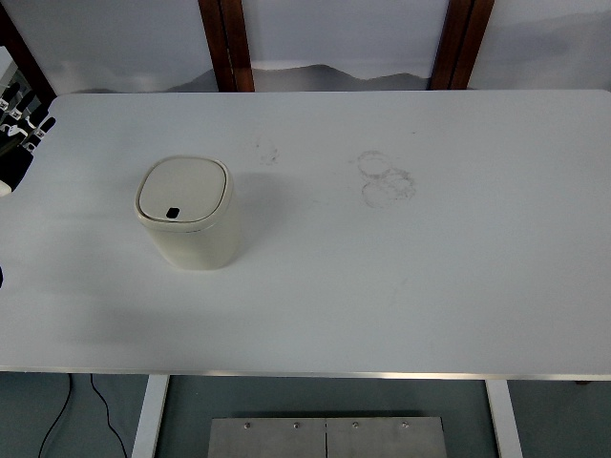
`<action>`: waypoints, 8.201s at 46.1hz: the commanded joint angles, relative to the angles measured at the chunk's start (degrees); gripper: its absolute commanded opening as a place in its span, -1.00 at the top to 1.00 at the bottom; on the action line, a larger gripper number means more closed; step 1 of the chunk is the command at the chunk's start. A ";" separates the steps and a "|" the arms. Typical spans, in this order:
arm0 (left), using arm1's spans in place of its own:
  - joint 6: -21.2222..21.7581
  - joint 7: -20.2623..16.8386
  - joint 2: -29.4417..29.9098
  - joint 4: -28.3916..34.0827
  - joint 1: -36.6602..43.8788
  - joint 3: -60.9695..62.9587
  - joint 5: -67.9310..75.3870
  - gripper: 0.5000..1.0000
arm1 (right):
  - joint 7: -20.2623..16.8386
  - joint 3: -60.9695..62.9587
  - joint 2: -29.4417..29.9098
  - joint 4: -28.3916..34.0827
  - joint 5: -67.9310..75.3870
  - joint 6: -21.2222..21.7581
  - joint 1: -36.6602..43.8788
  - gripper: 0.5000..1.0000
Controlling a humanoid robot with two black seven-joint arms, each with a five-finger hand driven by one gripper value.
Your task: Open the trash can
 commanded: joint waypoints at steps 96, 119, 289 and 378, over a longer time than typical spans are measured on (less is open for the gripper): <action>7.95 0.66 12.87 -17.58 -10.97 14.13 0.44 -1.00 | 0.00 -0.02 0.00 -0.05 0.01 0.00 0.00 -0.98; 5.94 5.58 22.80 -39.02 -27.86 34.53 17.56 -1.00 | 0.00 -0.02 0.00 -0.05 0.01 0.00 0.00 -0.98; -3.14 22.02 22.90 -54.15 -35.50 35.33 53.09 -1.00 | 0.00 -0.02 0.00 -0.05 0.01 0.00 0.00 -0.98; -3.14 24.39 21.49 -54.15 -36.73 35.24 51.24 -1.00 | 0.00 -0.02 0.00 0.04 0.01 0.00 0.00 -0.98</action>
